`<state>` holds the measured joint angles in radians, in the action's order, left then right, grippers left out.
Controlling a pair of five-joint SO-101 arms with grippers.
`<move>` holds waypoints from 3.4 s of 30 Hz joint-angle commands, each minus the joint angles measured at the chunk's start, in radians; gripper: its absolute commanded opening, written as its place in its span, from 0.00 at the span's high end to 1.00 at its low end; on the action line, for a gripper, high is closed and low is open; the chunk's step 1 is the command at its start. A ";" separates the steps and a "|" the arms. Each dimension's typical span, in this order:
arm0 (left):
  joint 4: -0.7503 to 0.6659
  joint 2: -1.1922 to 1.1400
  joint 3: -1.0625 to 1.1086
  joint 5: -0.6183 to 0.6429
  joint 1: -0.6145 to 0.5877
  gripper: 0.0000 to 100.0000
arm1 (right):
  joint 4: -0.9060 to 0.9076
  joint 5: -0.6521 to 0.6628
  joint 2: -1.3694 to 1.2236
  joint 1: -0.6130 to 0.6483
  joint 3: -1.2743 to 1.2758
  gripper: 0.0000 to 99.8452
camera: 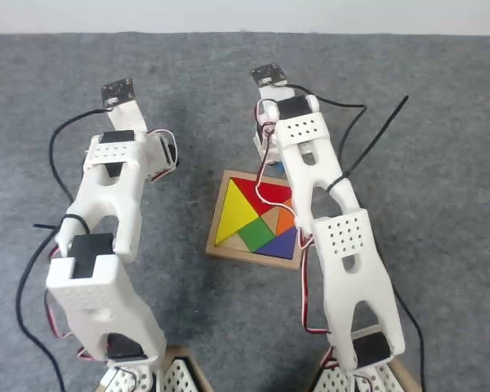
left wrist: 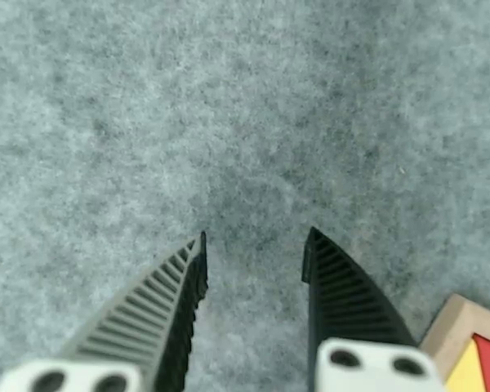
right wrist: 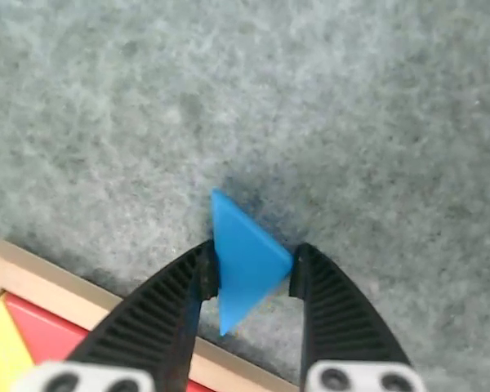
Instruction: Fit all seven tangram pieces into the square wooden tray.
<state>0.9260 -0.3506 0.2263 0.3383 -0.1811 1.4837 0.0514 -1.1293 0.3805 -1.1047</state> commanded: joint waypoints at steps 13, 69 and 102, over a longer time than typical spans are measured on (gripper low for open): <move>-0.003 0.061 -0.021 -0.006 0.003 0.81 | 0.246 0.431 0.171 0.050 -0.169 0.92; 0.003 0.058 -0.021 -0.006 0.000 0.81 | -0.283 0.615 0.866 0.427 1.301 0.75; -0.586 1.008 0.892 -0.183 0.166 0.81 | -0.522 0.172 1.801 0.027 1.890 0.94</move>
<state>0.4580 0.4043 0.9505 0.1956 -0.0660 1.0710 0.2447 0.4741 0.4971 0.5892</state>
